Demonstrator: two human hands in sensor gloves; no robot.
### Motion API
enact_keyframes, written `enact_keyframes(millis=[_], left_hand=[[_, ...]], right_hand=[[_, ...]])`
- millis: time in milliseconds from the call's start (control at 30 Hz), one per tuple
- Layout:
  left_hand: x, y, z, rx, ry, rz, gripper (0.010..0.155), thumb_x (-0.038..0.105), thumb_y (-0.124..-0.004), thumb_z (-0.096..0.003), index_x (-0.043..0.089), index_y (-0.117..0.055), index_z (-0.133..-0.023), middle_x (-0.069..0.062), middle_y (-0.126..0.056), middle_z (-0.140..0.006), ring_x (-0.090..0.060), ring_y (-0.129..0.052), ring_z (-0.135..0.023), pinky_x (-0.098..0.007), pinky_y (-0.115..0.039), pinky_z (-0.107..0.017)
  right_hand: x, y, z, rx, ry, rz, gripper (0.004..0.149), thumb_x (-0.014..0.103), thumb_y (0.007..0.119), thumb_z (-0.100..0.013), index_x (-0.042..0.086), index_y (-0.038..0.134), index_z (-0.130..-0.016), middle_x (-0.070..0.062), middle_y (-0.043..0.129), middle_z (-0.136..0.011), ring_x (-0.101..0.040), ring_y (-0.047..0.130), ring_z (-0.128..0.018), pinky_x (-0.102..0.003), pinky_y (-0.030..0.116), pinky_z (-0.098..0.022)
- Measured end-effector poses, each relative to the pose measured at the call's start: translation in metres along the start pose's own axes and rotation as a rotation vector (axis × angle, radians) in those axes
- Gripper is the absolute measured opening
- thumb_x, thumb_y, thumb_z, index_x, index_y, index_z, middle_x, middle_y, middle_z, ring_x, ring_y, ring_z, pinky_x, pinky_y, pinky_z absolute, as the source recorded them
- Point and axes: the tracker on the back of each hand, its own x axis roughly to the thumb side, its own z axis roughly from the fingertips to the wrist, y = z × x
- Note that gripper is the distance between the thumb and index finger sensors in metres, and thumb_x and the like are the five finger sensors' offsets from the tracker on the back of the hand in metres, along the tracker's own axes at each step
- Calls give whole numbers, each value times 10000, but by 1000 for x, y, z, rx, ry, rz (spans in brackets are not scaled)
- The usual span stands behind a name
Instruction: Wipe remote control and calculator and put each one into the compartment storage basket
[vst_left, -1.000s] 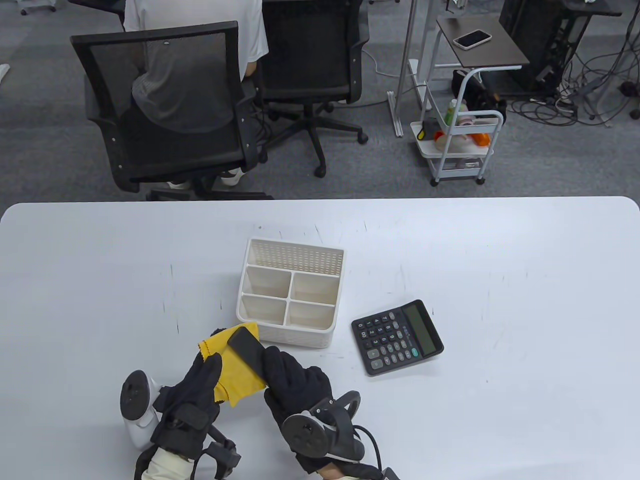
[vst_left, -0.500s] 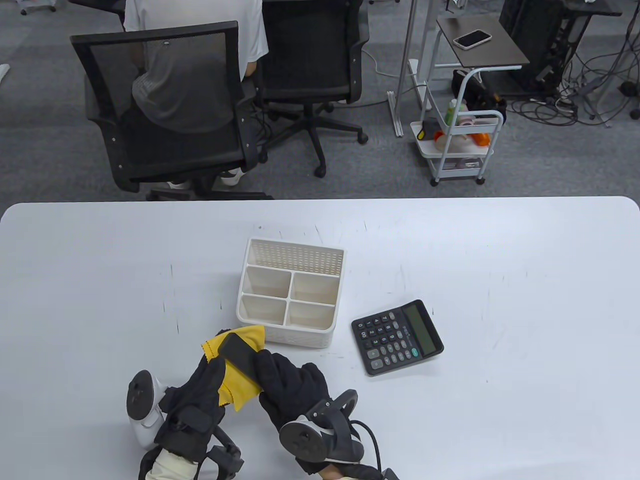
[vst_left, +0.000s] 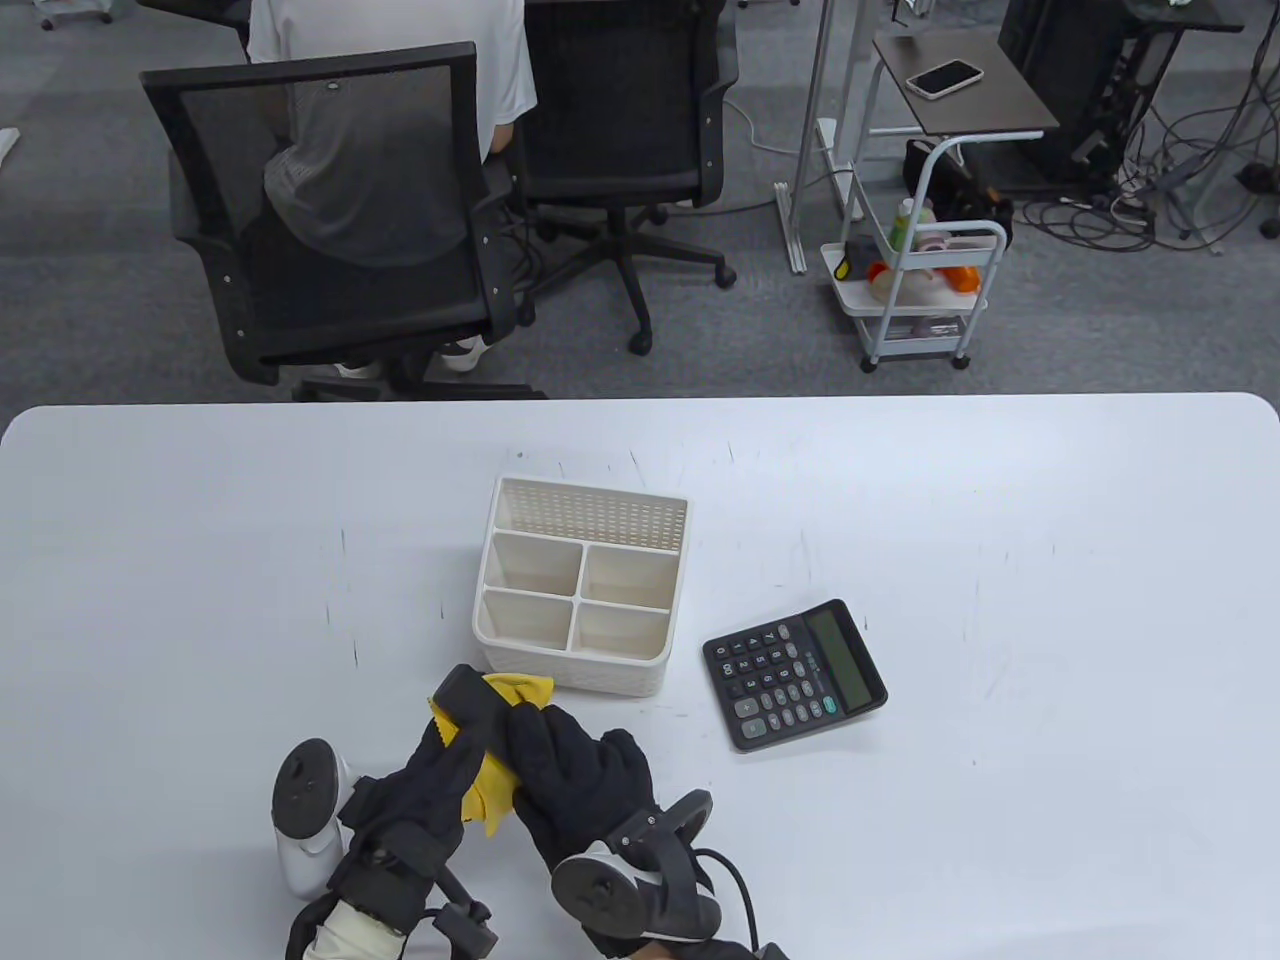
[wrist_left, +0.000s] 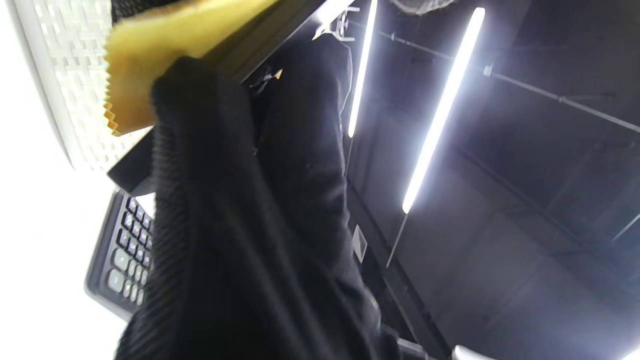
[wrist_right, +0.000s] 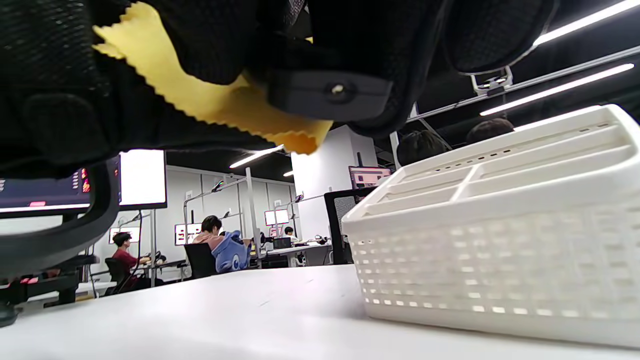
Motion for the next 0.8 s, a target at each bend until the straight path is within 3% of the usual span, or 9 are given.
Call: enact_keyframes(millis=[267,467,600,800], left_hand=[[2,8,1,53,-20,26,605,362,-523,-617,86,-332,-1120,-285,-563,-1101,-518,-717,-960,-543,-766,-661],[-1,-4,-2,-48,21,-44,607,386,-530,-618,63,-385,-1111,-291,-612,-1078,-499,-764,-944,-547,-777,-641],[0,-12,-3,-76,16,-85,621,395,-521,-618,67,-340,-1114,-280,-580,-1096,-505,-710,-972,-565,-744,-659],[2,-5,-1,-27,-24,-10,615,386,-516,-617,72,-338,-1114,-283,-567,-1098,-510,-693,-978,-563,-734,-672]], right_hand=[[-8,2,-2,41,44,-15,691,291,755,-569,54,427,-1129,-259,661,-1027,-392,904,-737,-650,671,-571],[-16,-4,-2,-12,100,-27,691,295,750,-571,21,442,-1125,-280,662,-1012,-382,898,-713,-643,667,-570],[-9,-6,-1,-59,50,-18,678,300,745,-572,40,450,-1124,-272,662,-1013,-374,879,-733,-651,648,-582],[-1,-6,-1,-60,1,-2,665,295,760,-565,89,464,-1123,-243,628,-1043,-381,871,-764,-664,641,-586]])
